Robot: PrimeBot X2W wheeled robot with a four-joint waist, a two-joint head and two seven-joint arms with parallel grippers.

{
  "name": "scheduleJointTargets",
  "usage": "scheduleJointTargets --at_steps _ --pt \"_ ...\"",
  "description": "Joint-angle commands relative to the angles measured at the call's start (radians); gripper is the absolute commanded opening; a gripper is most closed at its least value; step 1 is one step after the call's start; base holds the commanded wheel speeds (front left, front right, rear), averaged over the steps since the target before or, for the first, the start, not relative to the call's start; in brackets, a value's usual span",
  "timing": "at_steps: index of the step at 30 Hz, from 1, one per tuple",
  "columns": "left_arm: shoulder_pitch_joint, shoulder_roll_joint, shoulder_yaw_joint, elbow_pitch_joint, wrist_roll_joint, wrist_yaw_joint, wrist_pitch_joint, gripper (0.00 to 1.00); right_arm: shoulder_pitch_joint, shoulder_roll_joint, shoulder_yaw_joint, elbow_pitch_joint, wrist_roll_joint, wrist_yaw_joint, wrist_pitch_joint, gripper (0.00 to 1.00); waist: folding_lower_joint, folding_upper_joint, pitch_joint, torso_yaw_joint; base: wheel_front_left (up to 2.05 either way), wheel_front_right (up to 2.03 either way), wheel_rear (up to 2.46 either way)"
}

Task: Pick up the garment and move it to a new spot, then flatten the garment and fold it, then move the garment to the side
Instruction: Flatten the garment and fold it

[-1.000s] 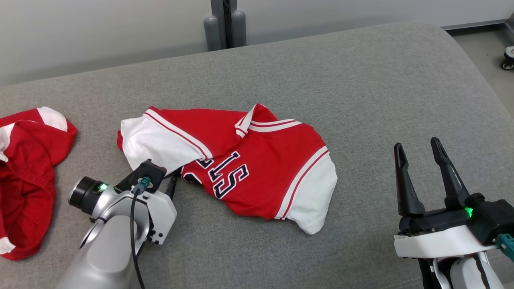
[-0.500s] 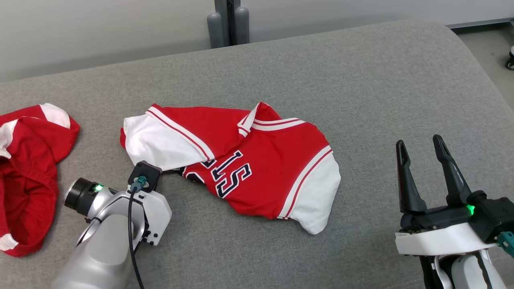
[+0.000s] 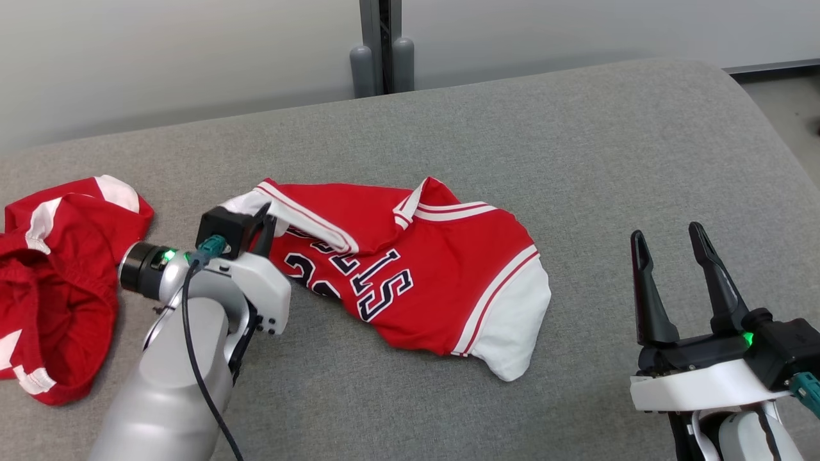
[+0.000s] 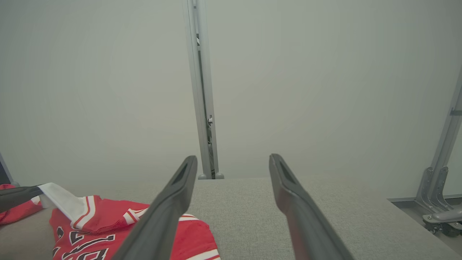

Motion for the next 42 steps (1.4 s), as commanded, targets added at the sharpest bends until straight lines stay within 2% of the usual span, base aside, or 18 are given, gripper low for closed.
scheduleJointTargets --at_steps 1,8,14,17,21,23,27,30,34,42 --pt "-0.019 -0.004 0.01 -0.027 -0.02 -0.006 -0.006 0.0 0.008 -0.004 -0.002 0.005 -0.005 0.002 -0.006 1.0 0.0 0.0 -0.009 0.002 0.0 0.0 0.0" --pt "-0.072 -0.035 0.053 -0.225 -0.136 -0.013 -0.008 0.0 0.012 -0.005 0.006 0.012 0.001 0.002 -0.006 1.0 0.0 0.0 -0.035 -0.006 0.0 0.0 0.0" --pt "-0.134 -0.043 0.054 -0.392 -0.221 0.034 -0.008 0.0 0.005 -0.004 0.018 0.016 0.007 0.002 -0.006 1.0 0.0 0.0 -0.039 -0.029 0.0 0.0 0.0" --pt "-0.16 -0.041 0.049 -0.47 -0.255 0.071 -0.008 0.0 -0.001 -0.004 0.021 0.016 0.007 0.002 -0.006 1.0 0.0 0.0 -0.039 -0.043 0.0 0.0 0.0" --pt "-0.182 -0.041 0.111 -0.585 -0.258 0.123 -0.008 0.0 0.003 -0.004 0.017 0.015 0.009 0.002 -0.006 1.0 0.0 0.0 -0.04 -0.054 0.0 0.0 0.0" --pt "-0.17 -0.042 0.151 -0.654 -0.242 0.135 -0.008 0.0 0.006 -0.004 0.015 0.015 0.01 0.002 -0.006 1.0 0.0 0.0 -0.042 -0.056 0.0 0.0 0.0" --pt "-0.141 -0.042 0.23 -0.788 -0.21 0.14 -0.008 0.0 0.012 -0.004 0.006 0.017 0.007 0.002 -0.006 1.0 0.0 0.0 -0.047 -0.05 0.0 0.0 0.0" --pt "-0.126 -0.043 0.253 -0.867 -0.209 0.135 -0.007 0.0 0.012 -0.004 0.006 0.019 0.0 0.002 -0.006 1.0 0.0 0.0 -0.052 -0.04 0.0 0.0 0.0" --pt "-0.113 -0.043 0.215 -0.896 -0.235 0.129 -0.007 0.0 0.009 -0.004 0.012 0.023 -0.004 0.002 -0.006 1.0 0.0 0.0 -0.061 -0.029 0.0 0.0 0.0" --pt "-0.127 -0.043 0.041 -0.87 -0.339 0.135 -0.007 0.0 0.013 -0.005 0.03 0.032 -0.002 0.002 -0.006 1.0 0.0 0.0 -0.074 -0.031 0.0 0.0 0.0"
